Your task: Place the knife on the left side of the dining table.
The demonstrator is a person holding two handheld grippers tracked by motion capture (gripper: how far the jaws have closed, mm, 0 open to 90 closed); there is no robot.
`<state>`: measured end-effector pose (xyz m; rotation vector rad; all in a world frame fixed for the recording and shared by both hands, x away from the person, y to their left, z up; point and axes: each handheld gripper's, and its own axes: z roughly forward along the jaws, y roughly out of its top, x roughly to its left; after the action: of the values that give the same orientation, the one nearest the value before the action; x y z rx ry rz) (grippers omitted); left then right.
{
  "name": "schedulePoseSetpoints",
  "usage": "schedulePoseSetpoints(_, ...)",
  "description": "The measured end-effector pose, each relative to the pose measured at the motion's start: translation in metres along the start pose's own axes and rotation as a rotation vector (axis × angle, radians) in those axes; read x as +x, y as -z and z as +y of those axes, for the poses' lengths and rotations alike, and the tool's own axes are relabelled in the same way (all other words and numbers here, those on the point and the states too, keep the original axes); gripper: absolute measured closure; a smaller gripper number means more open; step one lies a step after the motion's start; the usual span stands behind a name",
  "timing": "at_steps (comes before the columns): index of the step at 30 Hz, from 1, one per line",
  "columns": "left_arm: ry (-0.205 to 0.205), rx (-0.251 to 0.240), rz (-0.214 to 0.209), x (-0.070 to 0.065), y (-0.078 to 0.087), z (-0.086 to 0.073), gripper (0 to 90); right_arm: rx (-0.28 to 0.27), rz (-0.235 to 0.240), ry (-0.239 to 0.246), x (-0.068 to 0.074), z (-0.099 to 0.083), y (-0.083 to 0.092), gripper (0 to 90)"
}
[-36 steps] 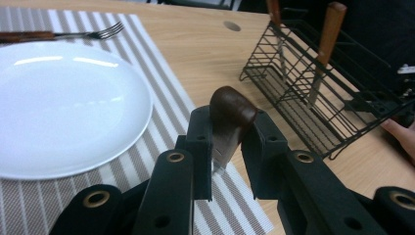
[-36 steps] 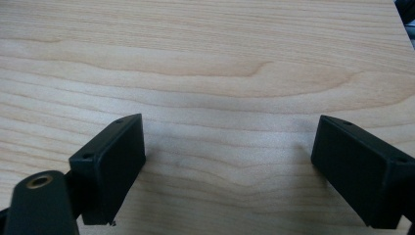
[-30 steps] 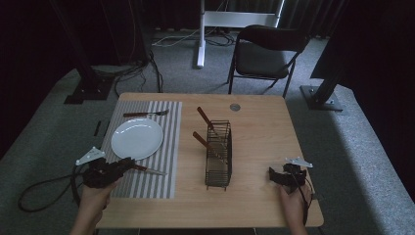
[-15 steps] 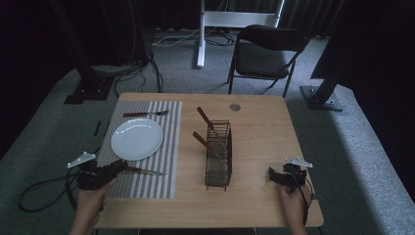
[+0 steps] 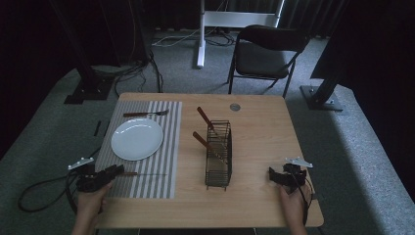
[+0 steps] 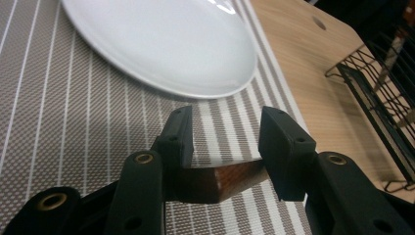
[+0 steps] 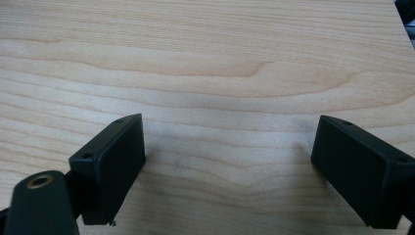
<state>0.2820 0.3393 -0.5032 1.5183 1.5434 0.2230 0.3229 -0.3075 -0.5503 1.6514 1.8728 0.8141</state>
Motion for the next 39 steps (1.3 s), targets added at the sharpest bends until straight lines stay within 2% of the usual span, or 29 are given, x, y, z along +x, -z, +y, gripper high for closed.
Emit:
schedulePoseSetpoints(4, 0.035, -0.004, 0.008, 0.005, -0.005, 0.0, 56.6, 0.0, 0.0, 0.0, 0.0, 0.0, 0.0, 11.9)
schedulePoseSetpoints(8, 0.056, -0.006, 0.046, 0.009, -0.011, 0.002, 54.8, 0.0, 0.0, 0.0, 0.0, 0.0, 0.0, 11.9)
schedulePoseSetpoints(15, -0.001, 0.016, 0.182, 0.011, -0.026, 0.0, 47.7, 0.0, 0.0, 0.0, 0.0, 0.0, 0.0, 11.9)
schedulePoseSetpoints(21, -0.037, 0.041, 0.256, 0.015, -0.037, -0.004, 43.1, 0.0, 0.0, 0.0, 0.0, 0.0, 0.0, 11.9)
schedulePoseSetpoints(23, -0.038, 0.03, 0.261, 0.016, -0.039, -0.005, 42.7, 0.0, 0.0, 0.0, 0.0, 0.0, 0.0, 11.9)
schedulePoseSetpoints(27, -0.075, 0.03, 0.296, 0.015, -0.042, -0.004, 41.9, 0.0, 0.0, 0.0, 0.0, 0.0, 0.0, 11.9)
schedulePoseSetpoints(32, -0.067, 0.004, 0.317, 0.018, -0.04, -0.003, 40.6, 0.0, 0.0, 0.0, 0.0, 0.0, 0.0, 11.9)
schedulePoseSetpoints(35, -0.067, 0.002, 0.31, 0.018, -0.035, -0.005, 40.7, 0.0, 0.0, 0.0, 0.0, 0.0, 0.0, 11.9)
schedulePoseSetpoints(39, -0.092, 0.007, 0.308, 0.016, -0.027, -0.01, 40.6, 0.0, 0.0, 0.0, 0.0, 0.0, 0.0, 11.9)
